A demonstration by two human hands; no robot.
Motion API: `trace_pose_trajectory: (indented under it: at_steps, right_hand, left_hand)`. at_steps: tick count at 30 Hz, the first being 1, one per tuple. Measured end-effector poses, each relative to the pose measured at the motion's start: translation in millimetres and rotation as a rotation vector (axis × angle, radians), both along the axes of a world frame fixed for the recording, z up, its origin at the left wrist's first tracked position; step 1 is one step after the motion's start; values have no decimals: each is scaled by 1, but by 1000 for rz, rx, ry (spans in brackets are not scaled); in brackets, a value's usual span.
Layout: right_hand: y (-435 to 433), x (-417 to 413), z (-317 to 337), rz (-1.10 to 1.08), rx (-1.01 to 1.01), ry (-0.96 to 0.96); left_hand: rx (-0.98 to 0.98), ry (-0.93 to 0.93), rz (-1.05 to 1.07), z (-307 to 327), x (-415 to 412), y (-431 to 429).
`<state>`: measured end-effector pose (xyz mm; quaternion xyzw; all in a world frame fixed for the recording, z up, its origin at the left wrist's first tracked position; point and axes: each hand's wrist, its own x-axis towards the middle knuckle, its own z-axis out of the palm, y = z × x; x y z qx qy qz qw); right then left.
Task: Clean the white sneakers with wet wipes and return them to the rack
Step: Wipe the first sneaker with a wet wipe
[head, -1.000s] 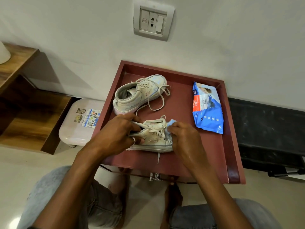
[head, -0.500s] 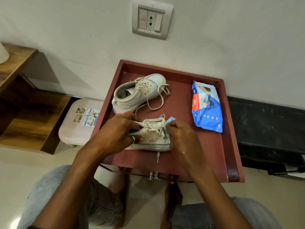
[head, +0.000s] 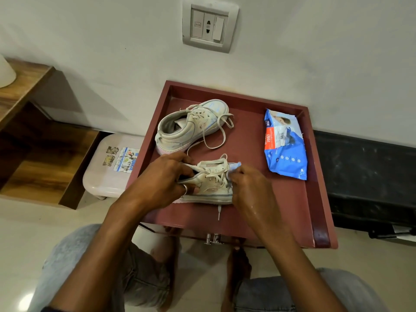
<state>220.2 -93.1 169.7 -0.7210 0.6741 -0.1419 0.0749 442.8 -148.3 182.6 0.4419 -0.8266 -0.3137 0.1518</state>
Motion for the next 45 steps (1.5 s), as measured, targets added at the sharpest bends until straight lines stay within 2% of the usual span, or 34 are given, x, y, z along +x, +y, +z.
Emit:
trace_pose_trajectory:
  at_steps: [4, 7, 10, 13, 16, 19, 23, 26, 30, 33, 35, 37, 40, 45]
  right_hand:
    - [10, -15, 11, -47, 85, 63]
    - [0, -23, 8, -167, -40, 56]
    - [-12, -17, 0, -136, -115, 14]
    - [-10, -4, -4, -45, -53, -4]
    - [2, -2, 2, 26, 50, 58]
    - [7, -16, 14, -28, 121, 84]
    - [-5, -26, 12, -167, -54, 6]
    - [-14, -17, 5, -70, -117, -71]
    - [-9, -12, 3, 61, 44, -56]
    - [-4, -23, 10, 27, 162, -17]
    - [-5, -30, 12, -59, 115, -41]
    - [-9, -32, 11, -124, -13, -25]
    - [-16, -23, 3, -105, -109, -32]
    - [-8, -7, 0, 25, 26, 22]
  left_hand:
    - [12, 2, -3, 0, 1, 0]
    - [32, 5, -5, 1, 0, -1]
    - [32, -4, -6, 2, 0, 0]
    - [22, -9, 1, 1, -1, 0]
    - [21, -10, 16, 1, -1, 0]
    - [28, -19, 13, 2, -2, 0]
    - [17, -20, 13, 3, -4, 1]
    - [13, -27, 22, 3, -5, 1]
    - [6, -35, 42, 2, -6, 1]
    - [6, -32, 31, 1, -4, 0]
    - [1, -30, 25, 1, -4, 0]
    - [-7, -28, 22, 0, -5, -1]
    - [0, -17, 22, 0, -5, -1]
    - [-7, -4, 53, 0, -7, 0]
